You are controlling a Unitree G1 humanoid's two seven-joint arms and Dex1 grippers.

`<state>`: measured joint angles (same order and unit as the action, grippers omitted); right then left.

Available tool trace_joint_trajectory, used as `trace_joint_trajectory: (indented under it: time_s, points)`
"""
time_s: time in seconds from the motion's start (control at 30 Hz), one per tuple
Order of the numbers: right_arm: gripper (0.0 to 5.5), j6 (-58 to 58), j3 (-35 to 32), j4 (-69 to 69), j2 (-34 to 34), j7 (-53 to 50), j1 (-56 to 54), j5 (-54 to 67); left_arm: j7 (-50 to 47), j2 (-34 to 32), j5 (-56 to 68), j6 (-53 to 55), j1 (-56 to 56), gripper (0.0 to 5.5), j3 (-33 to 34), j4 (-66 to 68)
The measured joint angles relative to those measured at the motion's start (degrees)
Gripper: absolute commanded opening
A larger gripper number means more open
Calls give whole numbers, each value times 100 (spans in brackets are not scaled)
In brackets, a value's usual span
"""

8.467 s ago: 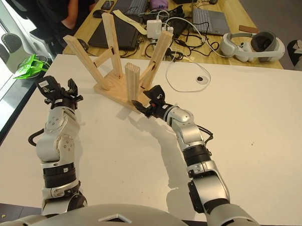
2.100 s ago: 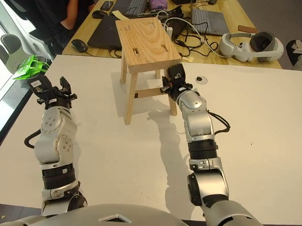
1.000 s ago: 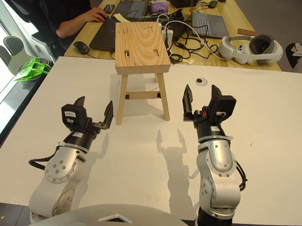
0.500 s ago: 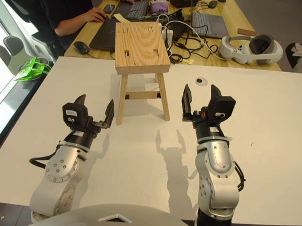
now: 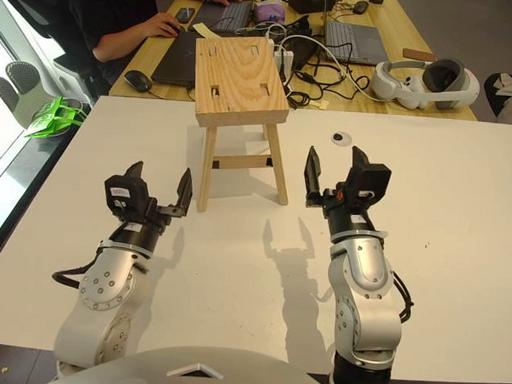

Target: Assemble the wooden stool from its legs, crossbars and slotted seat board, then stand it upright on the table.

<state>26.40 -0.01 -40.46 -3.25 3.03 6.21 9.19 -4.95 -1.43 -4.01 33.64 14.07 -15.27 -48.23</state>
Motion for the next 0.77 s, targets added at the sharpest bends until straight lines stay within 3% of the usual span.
trace_joint_trajectory:
  time_s: [0.47, 0.77]
  points:
    - [376, -94, -110, 154, 291, -20, 304, 392, -553, 392, -33, -1092, 603, 429, 158, 593]
    - [376, 42, -28, 188, 353, -109, 675, 582, -160, 354, 410, -1835, 1088, 429, -98, 792]
